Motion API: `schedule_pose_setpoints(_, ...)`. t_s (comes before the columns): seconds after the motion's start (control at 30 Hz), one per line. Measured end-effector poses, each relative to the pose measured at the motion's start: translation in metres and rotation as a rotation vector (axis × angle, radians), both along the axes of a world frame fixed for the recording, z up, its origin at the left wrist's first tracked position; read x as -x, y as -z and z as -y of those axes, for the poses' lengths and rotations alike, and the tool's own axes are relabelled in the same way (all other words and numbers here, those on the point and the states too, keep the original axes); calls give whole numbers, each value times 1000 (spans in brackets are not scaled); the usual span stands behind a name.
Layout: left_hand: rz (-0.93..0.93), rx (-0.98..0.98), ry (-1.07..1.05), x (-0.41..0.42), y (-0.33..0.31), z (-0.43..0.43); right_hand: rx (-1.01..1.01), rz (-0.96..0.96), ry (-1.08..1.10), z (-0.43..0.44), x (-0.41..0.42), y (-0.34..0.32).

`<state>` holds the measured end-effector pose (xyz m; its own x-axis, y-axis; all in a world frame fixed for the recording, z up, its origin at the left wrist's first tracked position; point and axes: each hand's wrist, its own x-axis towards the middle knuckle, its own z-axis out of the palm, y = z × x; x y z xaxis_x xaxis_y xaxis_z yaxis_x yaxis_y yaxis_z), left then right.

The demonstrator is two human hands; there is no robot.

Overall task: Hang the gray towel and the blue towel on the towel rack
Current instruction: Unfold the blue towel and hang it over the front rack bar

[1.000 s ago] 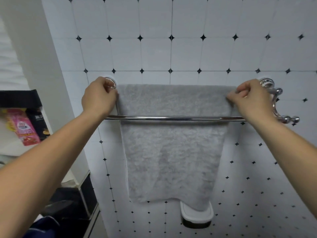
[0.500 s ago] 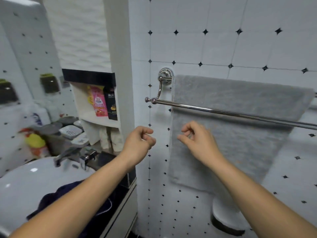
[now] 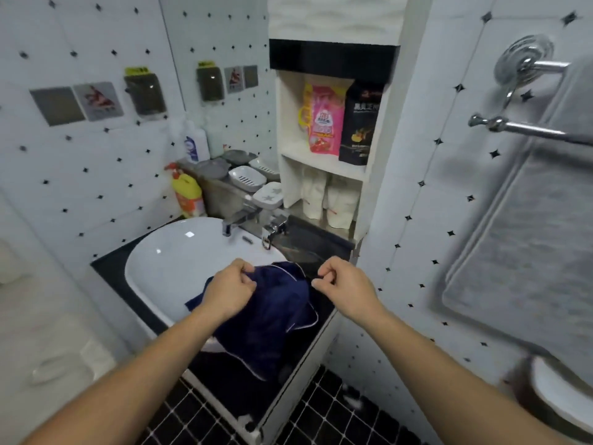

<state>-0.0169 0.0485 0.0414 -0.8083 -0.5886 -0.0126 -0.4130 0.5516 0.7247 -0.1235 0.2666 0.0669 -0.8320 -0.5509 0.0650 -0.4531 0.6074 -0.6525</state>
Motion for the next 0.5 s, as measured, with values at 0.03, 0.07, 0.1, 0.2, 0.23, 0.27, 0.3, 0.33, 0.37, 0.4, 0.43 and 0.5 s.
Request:
schedule_pose_setpoints(0.03,40,50,28,-5,13,17,-35,56,30,17,-2,16)
schedule_pose_setpoints(0.07,83,93,64,-9,26,34,-74,128,67,34,-4,35)
schedule_pose_setpoints(0.1,122,121,105,-13,39,50,-108,209,101,48,-7,55)
schedule_pose_setpoints(0.2,222,157,242,-19,66,93,-196,414,172,82,-22,121)
schedule_pose_setpoints(0.23,247,162,283,-19,70,106,-212,470,219,91,-27,139)
schedule_pose_setpoints(0.27,267,162,320,-19,73,117,-207,522,277,99,-31,155)
schedule_pose_setpoints(0.3,280,159,353,-19,74,125,-182,567,336,106,-36,168)
schedule_pose_setpoints(0.33,290,157,382,-17,76,133,-141,610,389,113,-39,179)
schedule_pose_setpoints(0.37,299,166,410,-15,77,139,-79,661,439,119,-39,186)
schedule_pose_setpoints(0.4,304,184,433,-13,79,143,-6,715,486,124,-38,192)
schedule_pose_setpoints(0.43,306,205,454,-10,80,146,47,759,533,130,-37,197)
schedule_pose_setpoints(0.5,310,245,497,-8,85,148,69,803,607,137,-33,203)
